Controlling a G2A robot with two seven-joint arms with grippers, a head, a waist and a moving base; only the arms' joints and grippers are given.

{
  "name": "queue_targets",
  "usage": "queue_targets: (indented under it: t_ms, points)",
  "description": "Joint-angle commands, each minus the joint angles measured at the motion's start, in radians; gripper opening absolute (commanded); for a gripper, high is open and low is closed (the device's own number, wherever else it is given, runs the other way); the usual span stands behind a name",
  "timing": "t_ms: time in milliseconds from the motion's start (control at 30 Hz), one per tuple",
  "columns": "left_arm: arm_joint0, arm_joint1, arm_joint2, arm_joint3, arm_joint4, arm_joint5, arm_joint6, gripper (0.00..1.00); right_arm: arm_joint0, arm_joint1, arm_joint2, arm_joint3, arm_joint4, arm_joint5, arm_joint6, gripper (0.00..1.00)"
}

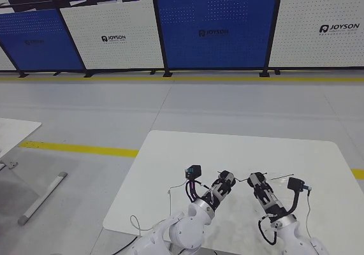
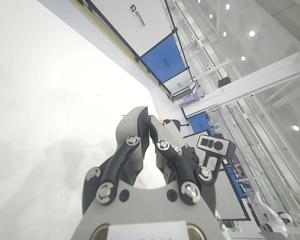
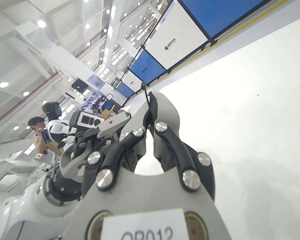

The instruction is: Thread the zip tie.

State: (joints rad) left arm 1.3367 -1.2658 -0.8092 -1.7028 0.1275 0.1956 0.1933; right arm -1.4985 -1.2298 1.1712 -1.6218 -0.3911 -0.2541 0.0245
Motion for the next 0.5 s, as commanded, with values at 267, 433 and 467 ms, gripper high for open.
queue_targets:
  t_ms: [267, 433, 467]
  points:
    - [0.000, 0.000, 0.000, 0.000, 0.000, 0.000, 0.000, 0.00, -0.002, -0.001, 0.004, -0.001, 0.000, 0.003, -0.002, 0.00]
    - [0.003, -0.001, -0.003, 0.003, 0.003, -0.006, -0.004, 0.00, -0.007, -0.002, 0.009, -0.002, 0.003, 0.004, 0.002, 0.00]
    - [0.004, -0.001, -0.004, 0.003, 0.005, -0.007, -0.005, 0.00, -0.007, -0.003, 0.010, -0.002, 0.005, 0.004, 0.002, 0.00]
